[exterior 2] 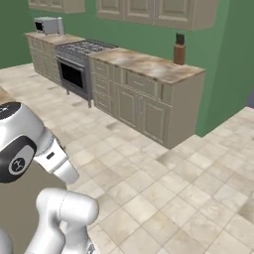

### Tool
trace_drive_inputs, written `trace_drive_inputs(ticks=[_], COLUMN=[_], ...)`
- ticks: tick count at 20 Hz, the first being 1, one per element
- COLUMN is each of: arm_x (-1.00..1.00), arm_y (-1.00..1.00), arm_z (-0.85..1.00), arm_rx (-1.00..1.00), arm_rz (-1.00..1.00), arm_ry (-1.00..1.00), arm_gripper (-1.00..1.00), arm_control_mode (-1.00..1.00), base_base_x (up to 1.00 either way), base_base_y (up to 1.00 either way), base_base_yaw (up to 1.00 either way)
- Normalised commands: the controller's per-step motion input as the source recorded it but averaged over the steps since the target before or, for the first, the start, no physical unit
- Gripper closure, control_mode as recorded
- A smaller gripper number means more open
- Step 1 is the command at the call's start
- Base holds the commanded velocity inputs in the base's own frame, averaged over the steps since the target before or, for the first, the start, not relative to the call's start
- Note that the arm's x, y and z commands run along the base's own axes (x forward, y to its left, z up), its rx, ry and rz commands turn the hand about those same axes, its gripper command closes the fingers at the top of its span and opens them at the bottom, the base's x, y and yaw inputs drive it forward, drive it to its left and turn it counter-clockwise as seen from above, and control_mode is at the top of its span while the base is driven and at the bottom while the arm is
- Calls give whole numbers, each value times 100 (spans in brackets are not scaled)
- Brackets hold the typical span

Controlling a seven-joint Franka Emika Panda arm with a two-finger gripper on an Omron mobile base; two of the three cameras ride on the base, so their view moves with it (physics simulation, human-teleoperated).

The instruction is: Open the cabinet directly in front. Then move the beer and the mug to the dining counter with the jar on it.

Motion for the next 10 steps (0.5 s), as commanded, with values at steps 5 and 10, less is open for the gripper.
trace_drive_inputs(ticks=[5, 10], arm_x=[0, 0], arm_y=[0, 0], arm_z=[0, 0], arm_rx=[0, 0], arm_rz=[0, 0], arm_ry=[0, 0], arm_gripper=[-100, -100], arm_control_mode=[100, 100], base_base_x=[81, 66], base_base_y=[-21, -11], base_base_yaw=[-13, -25])
